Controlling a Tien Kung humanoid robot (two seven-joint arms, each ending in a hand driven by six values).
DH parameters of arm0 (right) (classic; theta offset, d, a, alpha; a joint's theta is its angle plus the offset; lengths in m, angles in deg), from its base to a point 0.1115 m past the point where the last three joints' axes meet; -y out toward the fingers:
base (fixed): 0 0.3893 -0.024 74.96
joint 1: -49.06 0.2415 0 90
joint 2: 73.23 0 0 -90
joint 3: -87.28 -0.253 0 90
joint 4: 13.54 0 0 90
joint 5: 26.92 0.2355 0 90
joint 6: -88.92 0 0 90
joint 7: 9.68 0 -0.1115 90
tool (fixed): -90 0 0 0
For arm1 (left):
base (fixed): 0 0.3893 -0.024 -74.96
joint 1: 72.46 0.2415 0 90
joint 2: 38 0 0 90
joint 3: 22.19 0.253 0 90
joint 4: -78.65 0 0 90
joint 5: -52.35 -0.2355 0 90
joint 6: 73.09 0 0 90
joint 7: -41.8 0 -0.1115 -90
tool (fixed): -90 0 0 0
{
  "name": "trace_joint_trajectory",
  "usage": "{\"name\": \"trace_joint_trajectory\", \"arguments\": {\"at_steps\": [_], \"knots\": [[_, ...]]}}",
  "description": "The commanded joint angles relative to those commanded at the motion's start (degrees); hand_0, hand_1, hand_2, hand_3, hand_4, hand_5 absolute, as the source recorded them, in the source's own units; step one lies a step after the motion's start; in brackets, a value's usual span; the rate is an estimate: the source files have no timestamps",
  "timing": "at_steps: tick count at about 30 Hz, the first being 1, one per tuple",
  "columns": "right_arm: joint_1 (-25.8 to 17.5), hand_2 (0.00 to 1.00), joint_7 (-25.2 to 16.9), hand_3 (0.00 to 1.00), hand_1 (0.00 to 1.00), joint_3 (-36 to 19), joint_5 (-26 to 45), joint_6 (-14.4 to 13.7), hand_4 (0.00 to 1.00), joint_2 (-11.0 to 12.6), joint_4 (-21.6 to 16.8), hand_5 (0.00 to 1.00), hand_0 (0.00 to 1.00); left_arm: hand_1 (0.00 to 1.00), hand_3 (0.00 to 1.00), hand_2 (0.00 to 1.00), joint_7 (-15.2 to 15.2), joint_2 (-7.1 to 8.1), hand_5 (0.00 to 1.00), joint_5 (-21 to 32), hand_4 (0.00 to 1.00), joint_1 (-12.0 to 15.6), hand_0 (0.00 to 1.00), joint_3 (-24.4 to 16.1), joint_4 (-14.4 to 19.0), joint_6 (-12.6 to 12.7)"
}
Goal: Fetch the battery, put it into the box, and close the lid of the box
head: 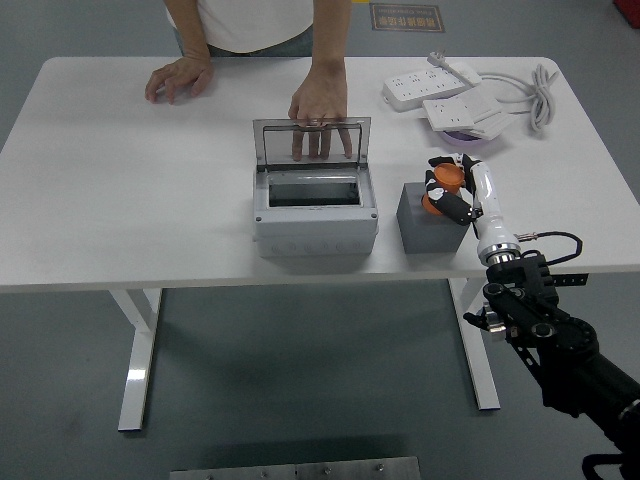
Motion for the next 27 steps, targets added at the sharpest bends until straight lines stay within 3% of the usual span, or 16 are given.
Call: {"name": "trace_joint_trajectory", "arguments": {"at_steps": [27], "knots": [[0.6,0.556,0.2,0.591,0.525,0.2,-0.5,-0.2,0.456,0.0,0.3,0.002,0.511,0.744,0.577,0.635,-0.2,-0.01,0.166,-0.4,0.586,-0.2,0.669,-0.2,0.0,0.4]]}}
